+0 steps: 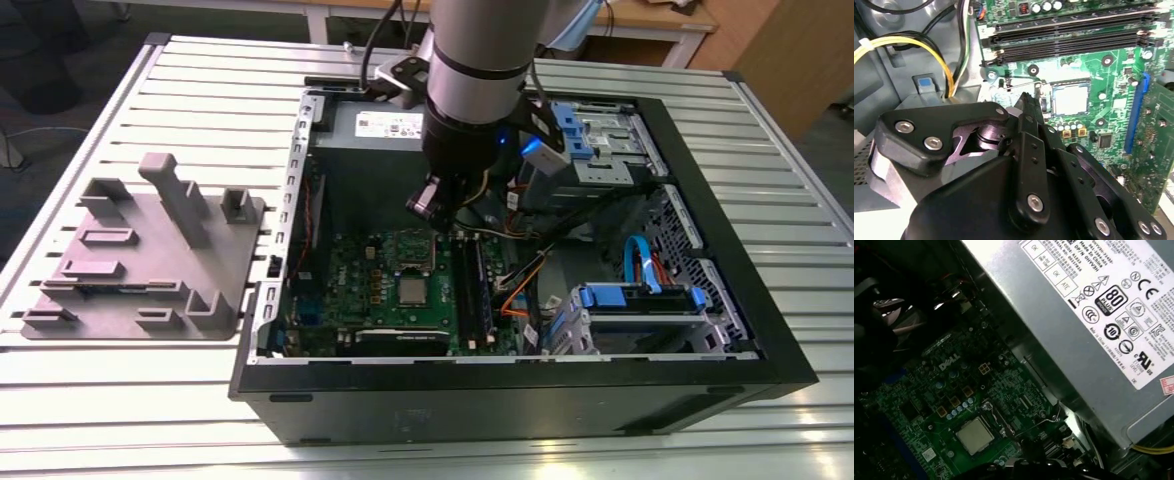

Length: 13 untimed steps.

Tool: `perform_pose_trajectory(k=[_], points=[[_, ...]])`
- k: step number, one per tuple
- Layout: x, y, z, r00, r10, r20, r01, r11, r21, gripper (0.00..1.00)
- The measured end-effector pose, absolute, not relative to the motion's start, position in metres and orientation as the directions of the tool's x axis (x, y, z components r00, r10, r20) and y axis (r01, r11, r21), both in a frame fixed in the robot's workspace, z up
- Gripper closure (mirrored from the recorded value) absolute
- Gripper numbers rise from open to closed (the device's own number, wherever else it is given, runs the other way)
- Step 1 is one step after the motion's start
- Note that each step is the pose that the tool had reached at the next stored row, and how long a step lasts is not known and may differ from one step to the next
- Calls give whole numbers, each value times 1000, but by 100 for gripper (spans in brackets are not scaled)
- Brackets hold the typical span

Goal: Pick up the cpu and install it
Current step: 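Close the cpu cover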

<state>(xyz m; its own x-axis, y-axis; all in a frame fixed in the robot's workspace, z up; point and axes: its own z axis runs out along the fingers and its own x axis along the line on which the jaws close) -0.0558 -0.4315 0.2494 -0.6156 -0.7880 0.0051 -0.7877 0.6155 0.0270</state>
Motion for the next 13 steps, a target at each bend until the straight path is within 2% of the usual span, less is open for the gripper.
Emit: perform_pose_trajectory(k=[13], points=[[-57, -453, 249, -610, -793, 5, -792, 610, 27, 89]])
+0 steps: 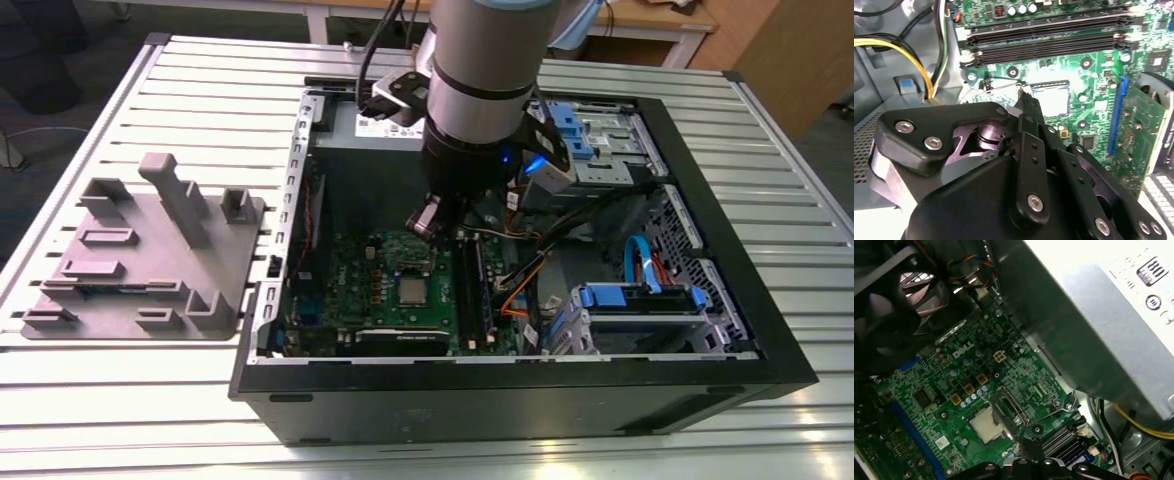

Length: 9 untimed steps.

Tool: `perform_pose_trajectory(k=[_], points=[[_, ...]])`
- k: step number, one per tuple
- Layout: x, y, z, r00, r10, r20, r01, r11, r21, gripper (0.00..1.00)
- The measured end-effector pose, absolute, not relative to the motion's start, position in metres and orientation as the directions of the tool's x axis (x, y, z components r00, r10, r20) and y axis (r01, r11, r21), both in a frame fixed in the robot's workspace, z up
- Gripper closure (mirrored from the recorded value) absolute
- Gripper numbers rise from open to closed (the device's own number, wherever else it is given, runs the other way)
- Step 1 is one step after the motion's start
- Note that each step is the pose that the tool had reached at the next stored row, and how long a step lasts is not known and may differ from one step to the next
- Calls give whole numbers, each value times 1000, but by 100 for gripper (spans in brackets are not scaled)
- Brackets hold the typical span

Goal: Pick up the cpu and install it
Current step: 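Close the cpu cover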

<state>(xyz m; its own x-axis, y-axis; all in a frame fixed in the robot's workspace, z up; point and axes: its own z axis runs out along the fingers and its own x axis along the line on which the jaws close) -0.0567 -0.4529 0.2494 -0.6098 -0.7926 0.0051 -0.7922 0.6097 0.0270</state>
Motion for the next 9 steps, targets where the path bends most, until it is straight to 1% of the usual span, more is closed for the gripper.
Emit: perform_pose_trajectory(k=[4, 9], points=[[-57, -459, 249, -608, -794, 5, -793, 608, 27, 89], [-57, -460, 249, -608, -794, 5, -793, 608, 27, 89]])
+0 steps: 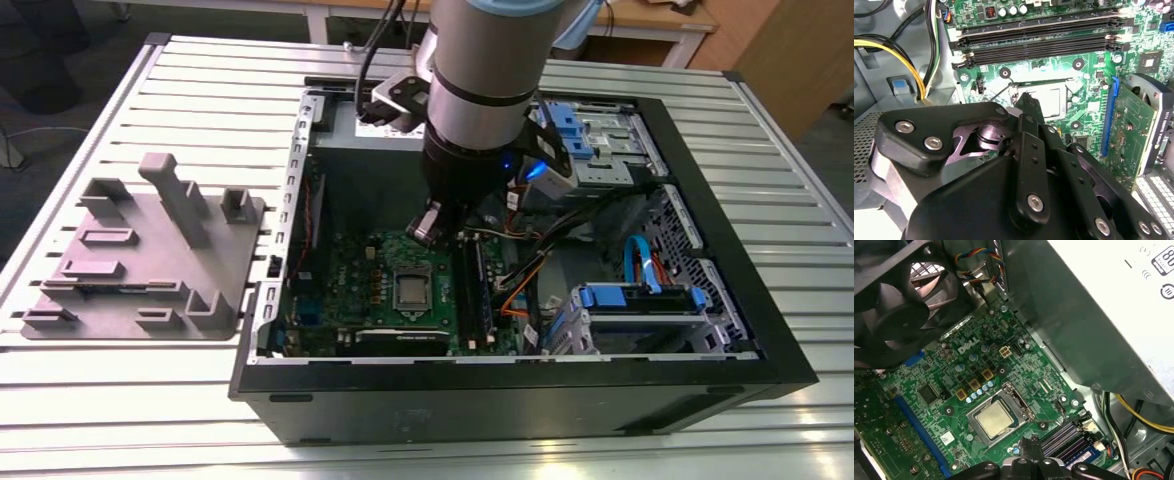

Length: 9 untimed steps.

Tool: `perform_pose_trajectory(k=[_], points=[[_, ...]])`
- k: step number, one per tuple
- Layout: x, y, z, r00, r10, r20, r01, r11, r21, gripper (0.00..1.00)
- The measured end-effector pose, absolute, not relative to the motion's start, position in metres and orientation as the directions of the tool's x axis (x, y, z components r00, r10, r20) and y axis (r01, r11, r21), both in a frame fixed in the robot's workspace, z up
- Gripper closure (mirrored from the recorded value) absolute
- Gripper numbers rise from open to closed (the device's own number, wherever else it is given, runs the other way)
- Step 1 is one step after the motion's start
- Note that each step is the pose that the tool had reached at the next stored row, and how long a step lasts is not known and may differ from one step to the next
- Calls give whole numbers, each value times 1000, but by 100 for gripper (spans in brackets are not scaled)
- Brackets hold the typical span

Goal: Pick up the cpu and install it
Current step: 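Close the cpu cover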

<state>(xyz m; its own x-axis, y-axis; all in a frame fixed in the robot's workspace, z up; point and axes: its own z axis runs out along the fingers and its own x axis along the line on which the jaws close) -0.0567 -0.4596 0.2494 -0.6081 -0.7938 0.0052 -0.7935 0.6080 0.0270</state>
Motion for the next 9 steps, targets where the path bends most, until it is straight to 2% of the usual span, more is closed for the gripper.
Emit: perform_pose_trajectory(k=[9], points=[[-57, -460, 249, -644, -765, 5, -765, 644, 27, 89]])
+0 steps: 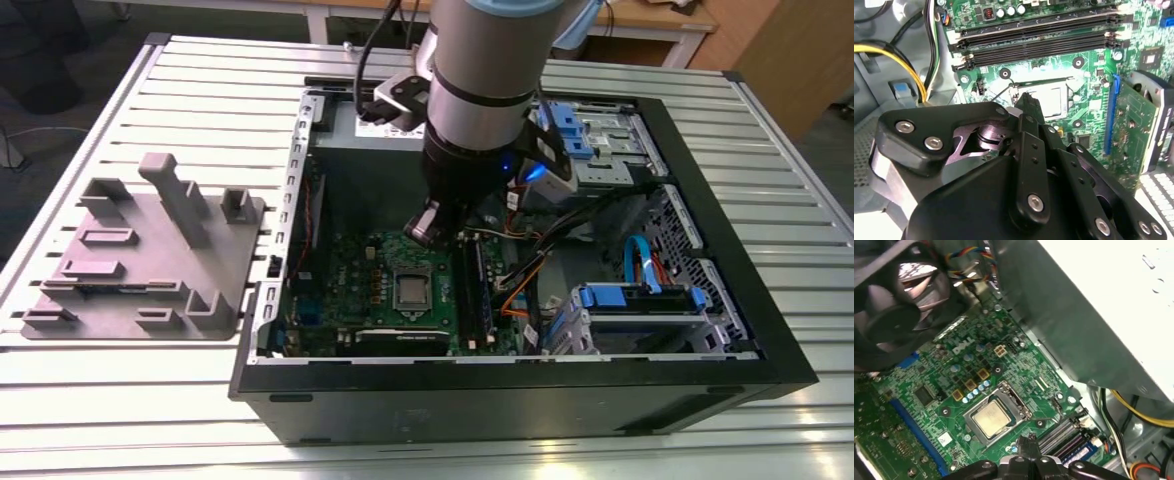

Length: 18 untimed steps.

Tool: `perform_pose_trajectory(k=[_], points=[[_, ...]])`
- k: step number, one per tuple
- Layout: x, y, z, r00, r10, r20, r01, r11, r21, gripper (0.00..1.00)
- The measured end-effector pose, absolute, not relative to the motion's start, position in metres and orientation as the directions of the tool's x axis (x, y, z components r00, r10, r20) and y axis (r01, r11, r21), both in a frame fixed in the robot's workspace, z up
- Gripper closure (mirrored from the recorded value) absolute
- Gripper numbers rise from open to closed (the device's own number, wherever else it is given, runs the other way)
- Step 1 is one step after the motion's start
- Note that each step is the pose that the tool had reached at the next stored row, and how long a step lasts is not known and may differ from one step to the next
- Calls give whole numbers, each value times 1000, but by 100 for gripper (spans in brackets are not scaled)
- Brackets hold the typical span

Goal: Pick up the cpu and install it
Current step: 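Close the cpu cover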

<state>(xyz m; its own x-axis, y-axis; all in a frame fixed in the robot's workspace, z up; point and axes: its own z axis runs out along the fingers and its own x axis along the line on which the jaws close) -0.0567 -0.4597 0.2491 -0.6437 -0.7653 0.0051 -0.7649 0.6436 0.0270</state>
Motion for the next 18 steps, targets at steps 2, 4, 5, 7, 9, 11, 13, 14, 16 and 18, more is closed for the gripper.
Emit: perform_pose_trajectory(k=[2, 4, 5, 7, 9, 11, 13, 14, 16, 18], points=[[-57, -460, 249, -671, -742, 5, -741, 671, 27, 89], [-57, -460, 249, -698, -716, 5, -716, 697, 27, 89], [-57, -460, 248, -711, -703, 5, -703, 711, 27, 89], [-57, -460, 248, -736, -677, 5, -677, 736, 27, 89], [-57, -460, 248, -760, -650, 5, -650, 759, 27, 89], [-57, -460, 248, -783, -622, 5, -622, 783, 27, 89], [-57, -460, 247, -805, -593, 5, -593, 805, 27, 89], [-57, -460, 247, -816, -579, 5, -578, 815, 27, 89], [-57, -460, 247, -836, -549, 5, -549, 836, 27, 89], [-57, -460, 247, -850, -526, 5, -526, 850, 27, 89]])
